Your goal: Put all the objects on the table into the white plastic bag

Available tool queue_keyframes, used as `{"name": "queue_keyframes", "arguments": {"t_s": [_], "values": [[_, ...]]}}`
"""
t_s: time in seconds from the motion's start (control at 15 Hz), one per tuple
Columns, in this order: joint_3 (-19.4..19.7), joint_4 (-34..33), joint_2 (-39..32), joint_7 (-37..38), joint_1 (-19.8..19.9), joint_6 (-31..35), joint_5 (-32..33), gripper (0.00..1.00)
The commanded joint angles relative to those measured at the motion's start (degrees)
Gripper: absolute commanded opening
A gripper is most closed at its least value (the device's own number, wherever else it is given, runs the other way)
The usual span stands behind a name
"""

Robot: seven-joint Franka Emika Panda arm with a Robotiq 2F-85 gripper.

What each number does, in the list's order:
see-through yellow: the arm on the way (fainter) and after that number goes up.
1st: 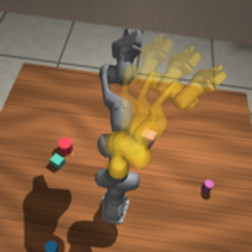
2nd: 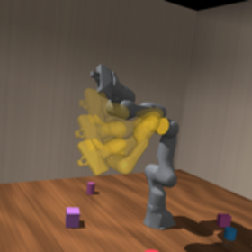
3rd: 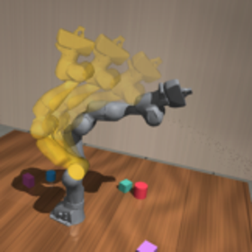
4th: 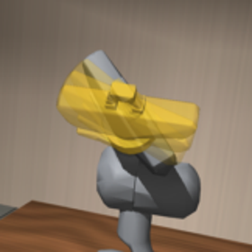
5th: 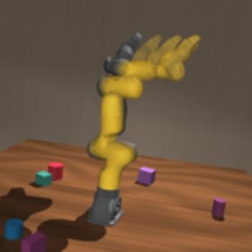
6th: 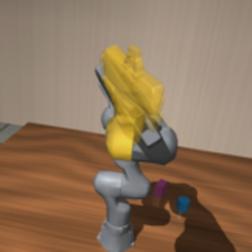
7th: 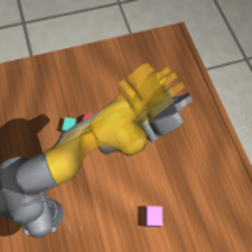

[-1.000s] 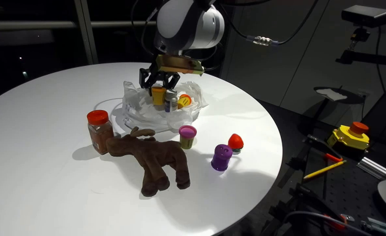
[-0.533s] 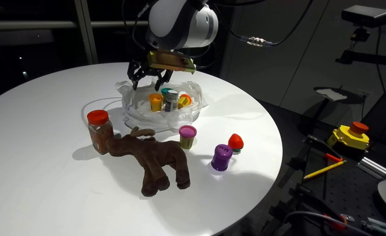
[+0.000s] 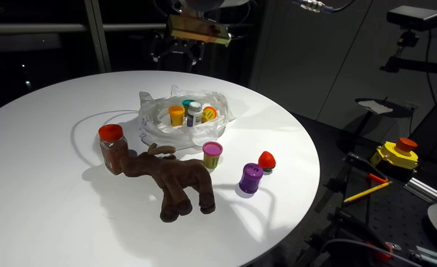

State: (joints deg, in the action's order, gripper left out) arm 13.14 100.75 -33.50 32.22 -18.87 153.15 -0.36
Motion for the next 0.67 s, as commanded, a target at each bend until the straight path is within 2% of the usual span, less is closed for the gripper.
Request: {"name": "queue_keyframes", "arguments": {"t_s": [0.0,0.27,0.6], "values": [[3.2,8.5,9.3,7.6,-2.0,-5.6,5.7,1.00],[0.8,19.3,17.1,10.1,2.0,-5.9,7.2,1.00],[-1.8,34.6,23.1,9.0,6.5,-4.6,7.1,1.00]]}}
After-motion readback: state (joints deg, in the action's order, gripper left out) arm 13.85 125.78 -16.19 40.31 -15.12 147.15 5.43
